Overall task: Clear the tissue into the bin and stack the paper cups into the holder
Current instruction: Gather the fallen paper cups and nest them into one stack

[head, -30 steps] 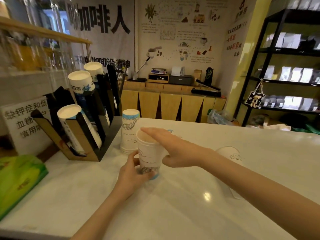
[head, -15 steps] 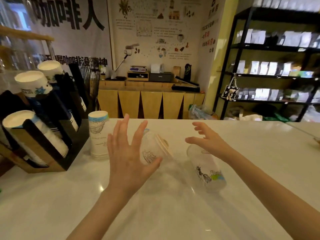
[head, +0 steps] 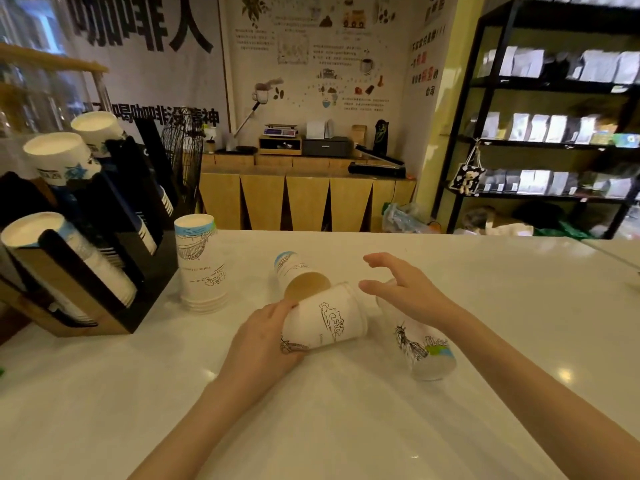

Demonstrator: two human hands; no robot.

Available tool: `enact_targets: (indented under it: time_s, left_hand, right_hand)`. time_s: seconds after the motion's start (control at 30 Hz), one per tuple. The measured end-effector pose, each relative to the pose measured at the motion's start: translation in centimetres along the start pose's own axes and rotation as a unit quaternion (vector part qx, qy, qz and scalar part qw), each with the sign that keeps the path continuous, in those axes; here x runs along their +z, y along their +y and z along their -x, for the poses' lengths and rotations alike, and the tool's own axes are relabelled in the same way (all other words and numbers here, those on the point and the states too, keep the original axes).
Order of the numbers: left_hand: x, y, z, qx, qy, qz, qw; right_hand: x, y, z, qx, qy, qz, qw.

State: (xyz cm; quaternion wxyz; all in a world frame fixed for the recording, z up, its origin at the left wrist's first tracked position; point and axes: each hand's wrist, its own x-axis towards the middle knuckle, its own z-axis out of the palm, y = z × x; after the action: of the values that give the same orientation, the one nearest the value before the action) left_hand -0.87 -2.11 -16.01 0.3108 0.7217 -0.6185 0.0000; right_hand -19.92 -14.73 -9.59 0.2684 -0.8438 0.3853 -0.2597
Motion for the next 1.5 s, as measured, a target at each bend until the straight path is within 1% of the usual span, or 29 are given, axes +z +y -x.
enact_targets:
  time_s: [0.1,0.17,0.23,0.33,0.5,0.7,0.77,0.8,0.83,0.87,0.9,0.93,0.97,1.0,1.03,1.07,1.1,1.13,1.17,1.2,1.23,1.27,1.3,1.4,1.5]
  left_hand:
    - [0.0,-0.5,0.2,0.004,0.012,0.026,1.0]
    - [-0.5,-1.0,0.3,-0.017,0.027,0.066,0.997]
    - [-1.1,-1.9,0.5,-0.053,0.023,0.114,0.992]
    - [-1.6,-3.4,0.9,-0.1,0.003,0.184,0.978]
    - [-2.0,-4.5,1.5,-0.166,0.004,0.291,0.942]
    - [-1.7,-4.7,1.9,-0.202,0.012,0.335,0.92]
    - [-1.9,-4.3,2.1,-0.227,0.03,0.342,0.912]
    - [-2.1,-3.9,2.4,-0.237,0.059,0.339,0.909]
    - [-2.5,-3.4,2.7,-0.243,0.104,0.321,0.909]
    - [-3.0,-2.6,3.1,-0.231,0.161,0.286,0.916]
    - [-3.7,-1.5,3.6,-0.193,0.226,0.241,0.924]
    - [-4.3,-0.3,4.0,-0.126,0.288,0.197,0.929]
    - [-4.8,0.8,4.2,-0.039,0.338,0.156,0.927]
    - [-5.1,2.0,4.1,0.051,0.368,0.122,0.92]
    - [-5.1,2.9,3.7,0.133,0.375,0.097,0.912]
    - [-4.8,3.6,3.0,0.2,0.357,0.074,0.909]
    - [-4.4,4.3,2.2,0.246,0.319,0.048,0.914]
    - [-3.9,5.0,1.2,0.266,0.259,0.023,0.928]
    - [-3.4,5.5,0.1,0.258,0.187,-0.002,0.948]
    - [-2.9,6.0,-1.1,0.223,0.105,-0.023,0.969]
    - [-2.4,6.3,-2.3,0.172,0.023,-0.05,0.984]
    - [-2.0,6.5,-3.6,0.122,-0.036,-0.084,0.988]
    - [-1.5,6.7,-5.0,0.083,-0.072,-0.125,0.986]
    - [-0.2,6.9,-8.2,-0.013,-0.119,-0.21,0.97]
    - [0.7,6.5,-9.5,-0.089,-0.153,-0.266,0.948]
  right_hand:
    - [0.1,0.2,-0.1,0.004,0.008,0.011,1.0]
    - [0.0,0.6,0.0,0.009,0.016,0.011,1.0]
    - [0.0,1.1,-0.1,0.01,0.026,0.015,1.0]
    - [0.2,1.7,-0.1,0.009,0.041,0.02,0.999]
    - [0.8,1.6,0.1,-0.005,0.052,0.032,0.998]
    - [1.2,1.8,0.7,-0.013,0.077,0.05,0.996]
    - [1.1,2.0,1.0,-0.009,0.088,0.052,0.995]
    - [0.9,2.1,1.1,-0.005,0.097,0.051,0.994]
    - [0.8,2.3,1.2,-0.001,0.11,0.049,0.993]
    - [0.6,2.5,1.4,0.005,0.127,0.045,0.991]
    - [0.4,2.7,1.5,0.013,0.148,0.037,0.988]
    - [0.2,2.9,1.7,0.023,0.172,0.024,0.985]
    - [0.1,3.0,1.8,0.037,0.196,0.008,0.98]
    - [0.0,3.2,2.0,0.056,0.216,-0.006,0.975]
    - [0.0,3.3,2.2,0.078,0.228,-0.016,0.97]
    - [0.0,3.5,2.4,0.103,0.231,-0.025,0.967]
    - [0.0,3.6,2.6,0.129,0.226,-0.036,0.965]
    - [0.0,3.7,2.9,0.156,0.212,-0.05,0.963]
    - [0.0,3.8,3.1,0.182,0.193,-0.061,0.962]
    - [0.0,3.9,3.2,0.207,0.171,-0.065,0.961]
    - [0.1,4.0,3.2,0.229,0.151,-0.063,0.959]
    - [0.2,4.0,3.3,0.248,0.134,-0.056,0.958]
    - [0.3,3.9,3.3,0.262,0.121,-0.046,0.956]
    - [0.3,3.9,3.3,0.286,0.085,-0.025,0.954]
    - [0.3,4.1,3.4,0.302,0.056,-0.038,0.951]
